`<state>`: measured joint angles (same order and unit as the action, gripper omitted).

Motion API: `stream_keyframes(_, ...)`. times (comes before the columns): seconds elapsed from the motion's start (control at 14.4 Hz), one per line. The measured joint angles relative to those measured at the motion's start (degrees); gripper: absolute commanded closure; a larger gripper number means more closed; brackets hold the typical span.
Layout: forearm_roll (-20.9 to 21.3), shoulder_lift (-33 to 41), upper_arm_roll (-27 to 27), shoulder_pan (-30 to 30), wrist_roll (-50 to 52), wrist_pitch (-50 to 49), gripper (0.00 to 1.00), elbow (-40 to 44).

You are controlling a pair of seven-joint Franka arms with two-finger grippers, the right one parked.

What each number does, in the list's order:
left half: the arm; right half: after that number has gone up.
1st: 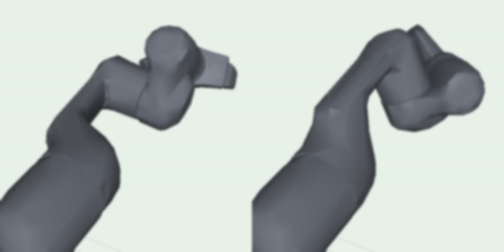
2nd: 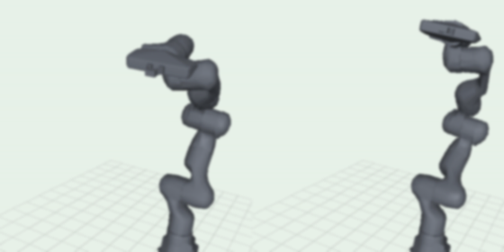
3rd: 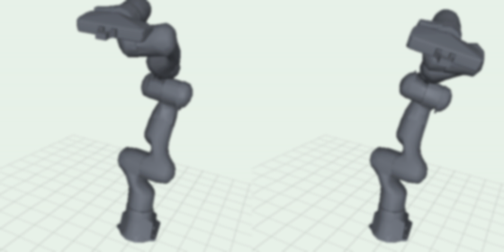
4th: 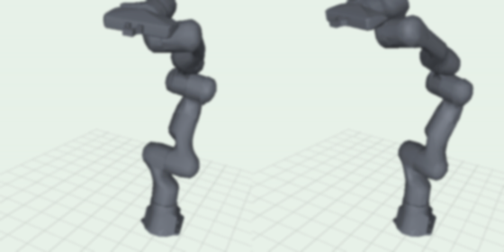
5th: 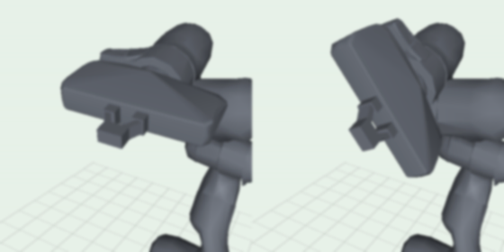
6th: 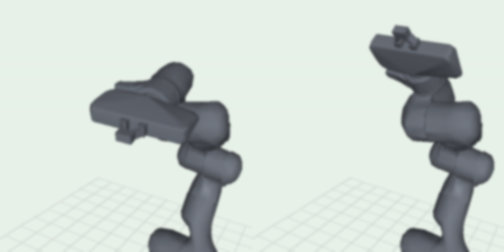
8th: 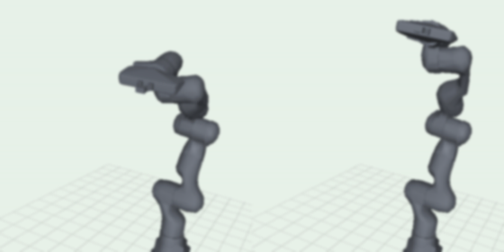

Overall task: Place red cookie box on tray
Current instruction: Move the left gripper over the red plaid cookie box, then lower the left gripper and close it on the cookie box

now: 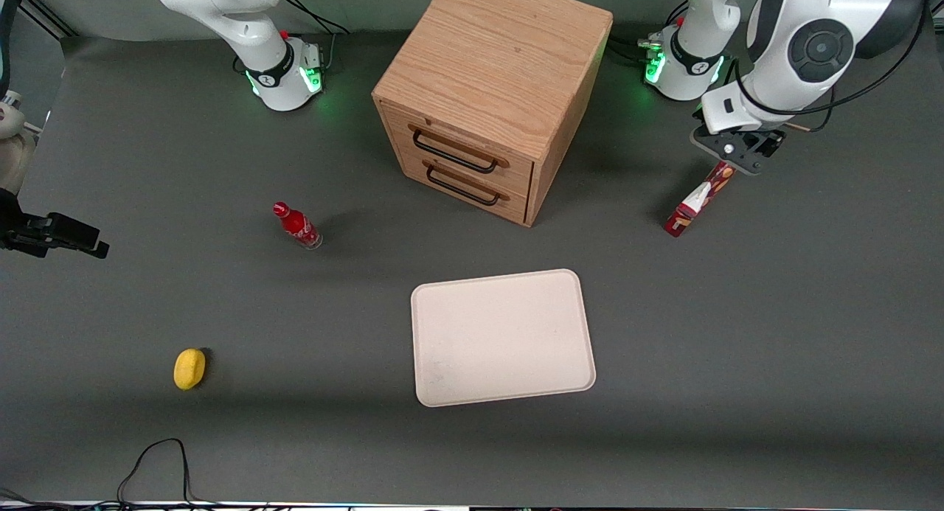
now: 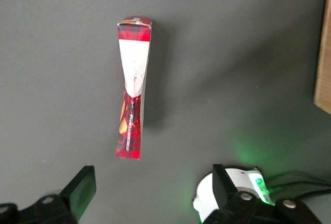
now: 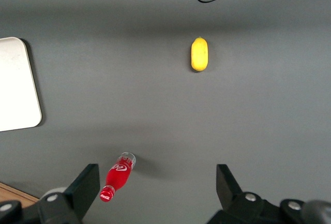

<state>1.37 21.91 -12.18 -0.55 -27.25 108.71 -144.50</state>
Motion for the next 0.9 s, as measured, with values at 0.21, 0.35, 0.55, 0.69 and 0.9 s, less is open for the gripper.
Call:
stream_keyframes(0.21, 0.07, -0.08, 0.01, -1.09, -4.21, 11.75, 0.00, -5.23)
stream_keyframes(0.35, 0.20, -0.72, 0.02, -1.67, -5.30, 19.00, 0.00, -8.25)
stream_keyframes(0.55, 0.25, -3.05, 0.01, -1.76, -5.66, 28.29, 0.00, -13.07)
stream_keyframes(0.69, 0.25, -4.88, 0.02, -1.79, -5.70, 32.89, 0.00, -15.51)
stream_keyframes(0.9, 0.25, -7.58, 0.04, -1.84, -5.73, 35.36, 0.01, -15.66)
